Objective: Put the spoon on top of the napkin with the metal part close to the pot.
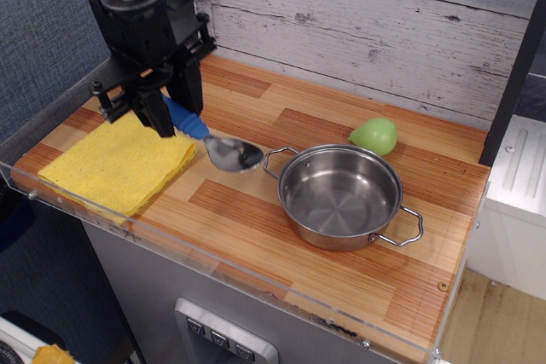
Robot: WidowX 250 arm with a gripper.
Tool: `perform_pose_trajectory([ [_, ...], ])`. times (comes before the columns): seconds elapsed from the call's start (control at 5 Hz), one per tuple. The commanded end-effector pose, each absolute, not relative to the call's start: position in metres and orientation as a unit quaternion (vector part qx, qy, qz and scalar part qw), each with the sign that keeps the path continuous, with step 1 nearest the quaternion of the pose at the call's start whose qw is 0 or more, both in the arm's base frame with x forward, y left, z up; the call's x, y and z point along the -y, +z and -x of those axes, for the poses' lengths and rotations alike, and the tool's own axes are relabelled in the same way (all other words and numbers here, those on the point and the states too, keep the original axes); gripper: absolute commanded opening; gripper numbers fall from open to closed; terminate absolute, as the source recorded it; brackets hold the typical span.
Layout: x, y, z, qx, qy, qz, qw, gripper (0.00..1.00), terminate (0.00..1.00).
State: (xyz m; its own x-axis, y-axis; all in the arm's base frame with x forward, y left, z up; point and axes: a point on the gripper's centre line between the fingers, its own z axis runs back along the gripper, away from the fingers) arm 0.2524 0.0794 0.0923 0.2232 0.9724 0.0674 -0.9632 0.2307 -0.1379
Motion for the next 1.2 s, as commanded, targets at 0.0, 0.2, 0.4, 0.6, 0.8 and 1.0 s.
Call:
perform_pose_trajectory([
  [0.0,-0.071,0.088,-0.242,0.082,0.599,0.026,0.796,0.00,0.00],
  [0.2,-0.064,0.074,-0.234,0.071,0.591,0.021,0.803,0.00,0.00],
  [0.4,-0.059,0.058,-0.234,0.070,0.584,0.020,0.809,0.00,0.00],
  [0.6,-0.060,0.050,-0.241,0.071,0.580,0.012,0.811,0.00,0.00],
  [0.8,-0.063,0.038,-0.249,0.067,0.582,0.009,0.811,0.00,0.00],
  [1.0,-0.064,0.028,-0.255,0.063,0.580,0.007,0.812,0.00,0.00],
])
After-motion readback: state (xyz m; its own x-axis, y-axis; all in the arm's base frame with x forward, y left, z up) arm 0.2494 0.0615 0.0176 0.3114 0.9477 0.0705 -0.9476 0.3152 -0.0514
